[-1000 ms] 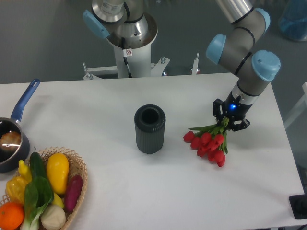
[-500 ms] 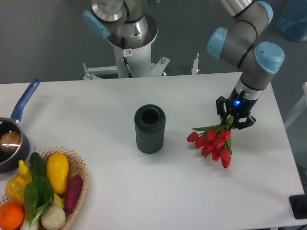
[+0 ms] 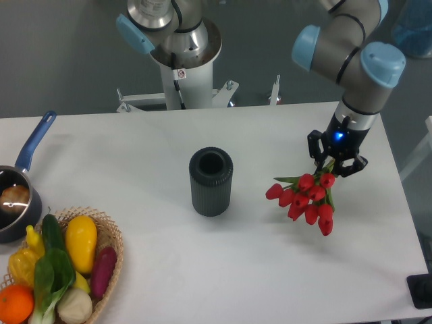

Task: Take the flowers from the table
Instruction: 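Lift the gripped red tulips up off the table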

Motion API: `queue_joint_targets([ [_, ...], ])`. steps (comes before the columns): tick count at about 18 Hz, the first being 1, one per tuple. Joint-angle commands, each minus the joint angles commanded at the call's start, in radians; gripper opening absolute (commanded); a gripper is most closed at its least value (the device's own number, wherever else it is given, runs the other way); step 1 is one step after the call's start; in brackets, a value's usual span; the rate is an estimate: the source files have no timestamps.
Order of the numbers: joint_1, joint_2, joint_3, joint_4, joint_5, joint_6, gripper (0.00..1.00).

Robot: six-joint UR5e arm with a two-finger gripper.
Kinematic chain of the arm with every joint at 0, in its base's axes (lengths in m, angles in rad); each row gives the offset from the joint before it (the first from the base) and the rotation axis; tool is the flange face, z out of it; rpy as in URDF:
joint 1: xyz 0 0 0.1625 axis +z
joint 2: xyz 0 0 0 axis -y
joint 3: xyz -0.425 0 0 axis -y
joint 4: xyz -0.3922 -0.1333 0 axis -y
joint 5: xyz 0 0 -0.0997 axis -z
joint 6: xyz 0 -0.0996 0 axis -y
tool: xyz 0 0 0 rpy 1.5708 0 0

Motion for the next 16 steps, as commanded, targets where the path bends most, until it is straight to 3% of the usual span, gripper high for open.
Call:
queue_joint_targets([
  [3,0.0,0.023,0.022,-0.026,-0.043,-0.028,0.35],
  [5,0.0,0.035,0.035,-0.061,-0.084,-0.054,0.28],
  [12,0.005,0.06,0.049,-0.077,-0.133,-0.072,0.28],
  [16,0.012,0.083,0.083,-0.13,-0.224,-0.078,0.28],
])
